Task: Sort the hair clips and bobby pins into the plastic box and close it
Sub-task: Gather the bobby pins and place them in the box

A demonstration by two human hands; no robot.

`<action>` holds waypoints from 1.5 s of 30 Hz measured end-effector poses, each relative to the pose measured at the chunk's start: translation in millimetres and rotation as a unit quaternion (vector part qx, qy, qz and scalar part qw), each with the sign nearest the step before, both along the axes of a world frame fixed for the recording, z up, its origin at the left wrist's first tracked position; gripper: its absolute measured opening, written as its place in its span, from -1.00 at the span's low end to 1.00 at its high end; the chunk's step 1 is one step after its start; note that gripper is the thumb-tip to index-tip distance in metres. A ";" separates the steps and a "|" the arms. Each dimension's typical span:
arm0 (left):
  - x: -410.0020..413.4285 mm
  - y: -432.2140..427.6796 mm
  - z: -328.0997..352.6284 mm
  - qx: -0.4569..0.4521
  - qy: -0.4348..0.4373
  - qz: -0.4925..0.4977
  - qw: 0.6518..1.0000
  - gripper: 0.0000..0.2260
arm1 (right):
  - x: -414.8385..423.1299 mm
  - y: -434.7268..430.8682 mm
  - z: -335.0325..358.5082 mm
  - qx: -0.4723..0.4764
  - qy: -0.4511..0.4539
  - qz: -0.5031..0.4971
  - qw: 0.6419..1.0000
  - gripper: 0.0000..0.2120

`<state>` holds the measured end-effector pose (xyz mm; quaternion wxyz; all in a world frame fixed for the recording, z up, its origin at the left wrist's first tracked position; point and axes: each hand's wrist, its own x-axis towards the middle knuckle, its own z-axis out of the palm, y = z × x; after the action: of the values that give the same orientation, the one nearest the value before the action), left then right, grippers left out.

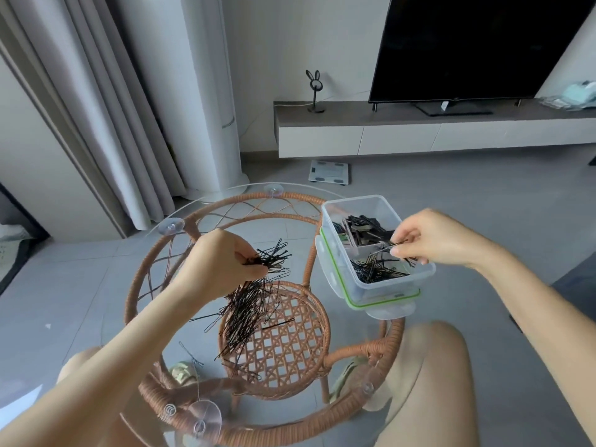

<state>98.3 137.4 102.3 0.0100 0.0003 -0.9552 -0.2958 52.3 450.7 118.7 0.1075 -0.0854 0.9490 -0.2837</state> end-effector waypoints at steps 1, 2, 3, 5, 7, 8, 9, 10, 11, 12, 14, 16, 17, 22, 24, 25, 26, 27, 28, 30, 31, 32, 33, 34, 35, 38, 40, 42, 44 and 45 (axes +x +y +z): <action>-1.4 4.8 2.3 0.003 0.002 -0.004 1.000 -0.86 | -3.8 -0.3 -6.3 0.046 -0.001 0.020 0.999 -0.93; -3.0 10.5 4.8 0.007 0.003 -0.011 1.000 -0.86 | -7.2 -1.2 -12.9 0.094 0.004 0.039 0.995 -0.91; -5.2 17.2 7.5 0.006 0.003 -0.020 1.000 -0.86 | -10.5 -1.8 -19.2 0.132 0.010 0.053 0.990 -0.91; -9.2 29.7 12.5 0.004 0.005 -0.042 0.999 -0.86 | -15.3 -4.4 -30.6 0.166 0.015 0.064 0.984 -0.88; -14.1 44.2 18.3 0.008 0.013 -0.064 0.998 -0.88 | -17.2 -2.6 -37.3 0.161 0.012 0.058 0.985 -0.86; -16.9 51.8 21.3 0.009 0.018 -0.075 0.997 -0.89 | -17.0 -0.4 -38.5 0.151 0.013 0.053 0.987 -0.85; -19.6 59.4 24.4 0.009 0.023 -0.087 0.996 -0.89 | -16.8 2.2 -39.2 0.137 0.016 0.047 0.989 -0.84; -22.4 67.8 27.3 0.009 0.027 -0.100 0.995 -0.89 | -16.1 5.7 -39.1 0.119 0.021 0.037 0.992 -0.83; -25.3 77.3 29.9 0.008 0.031 -0.115 0.993 -0.89 | -15.4 9.7 -38.5 0.100 0.028 0.024 0.994 -0.83; -27.6 85.8 31.9 0.005 0.037 -0.130 0.991 -0.89 | -14.0 12.4 -37.7 0.084 0.040 0.013 0.996 -0.83; -34.7 108.3 33.8 -0.005 0.049 -0.165 0.985 -0.88 | -10.3 21.2 -35.0 0.064 0.074 -0.010 0.995 -0.83; -44.0 131.7 31.8 -0.035 0.049 -0.194 0.979 -0.84 | -5.0 28.8 -31.1 0.054 0.108 -0.034 0.992 -0.82; -48.7 143.3 29.3 -0.067 0.042 -0.210 0.975 -0.82 | -2.1 32.3 -28.9 0.047 0.121 -0.045 0.991 -0.82; -66.8 187.7 2.0 -0.165 -0.013 -0.268 0.949 -0.77 | 8.2 42.0 -22.9 0.034 0.130 -0.057 0.989 -0.81; -68.4 196.6 -7.8 -0.174 -0.032 -0.269 0.947 -0.71 | 10.8 41.3 -23.2 0.039 0.124 -0.053 0.990 -0.81; -69.0 198.8 -11.3 -0.171 -0.039 -0.269 0.947 -0.69 | 11.5 40.4 -23.5 0.039 0.122 -0.050 0.990 -0.81; -69.8 199.5 -13.5 -0.163 -0.048 -0.271 0.948 -0.69 | 12.2 39.4 -23.5 0.039 0.122 -0.048 0.991 -0.82; -70.5 198.0 -14.4 -0.154 -0.053 -0.273 0.948 -0.68 | 12.5 37.8 -23.2 0.039 0.124 -0.045 0.990 -0.82; -71.0 194.2 -13.9 -0.143 -0.054 -0.273 0.950 -0.64 | 12.6 35.8 -22.9 0.037 0.129 -0.044 0.990 -0.83; -72.6 183.4 -11.6 -0.120 -0.054 -0.268 0.954 -0.62 | 12.4 30.8 -21.1 0.029 0.141 -0.043 0.989 -0.84; -73.4 176.2 -10.3 -0.107 -0.049 -0.266 0.957 -0.66 | 12.1 27.0 -20.1 0.024 0.149 -0.041 0.988 -0.85; -74.0 168.8 -9.6 -0.097 -0.041 -0.264 0.959 -0.70 | 11.8 22.4 -18.8 0.020 0.158 -0.037 0.987 -0.85; -74.0 161.3 -9.4 -0.086 -0.029 -0.259 0.962 -0.74 | 11.5 17.1 -17.2 0.016 0.167 -0.033 0.985 -0.85; -73.5 154.9 -10.1 -0.073 -0.022 -0.255 0.964 -0.77 | 10.9 11.3 -15.8 0.014 0.175 -0.029 0.984 -0.85; -72.5 148.4 -11.0 -0.059 -0.018 -0.252 0.966 -0.80 | 9.8 3.7 -14.3 0.014 0.182 -0.024 0.983 -0.85; -70.1 146.3 -14.5 -0.028 -0.011 -0.238 0.971 -0.82 | 6.0 -13.8 -10.6 0.019 0.190 -0.017 0.981 -0.85; -71.3 151.7 -13.8 -0.001 -0.027 -0.232 0.972 -0.83 | 3.8 -19.9 -7.0 0.017 0.201 -0.029 0.979 -0.85; -74.3 156.2 -14.5 -0.024 -0.043 -0.255 0.966 -0.81 | 3.3 -22.5 -3.4 0.013 0.209 -0.040 0.977 -0.85; -76.0 158.1 -16.0 -0.080 -0.044 -0.285 0.954 -0.81 | 5.4 -23.2 -1.8 0.013 0.206 -0.049 0.977 -0.85; -76.0 157.5 -16.0 -0.090 -0.042 -0.289 0.952 -0.85 | 7.0 -23.1 -2.1 0.017 0.201 -0.051 0.978 -0.86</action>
<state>22.3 294.9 86.3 -0.1156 -0.2640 -0.9367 -0.1989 59.2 427.6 116.6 -0.0985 -0.0903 0.9591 -0.2495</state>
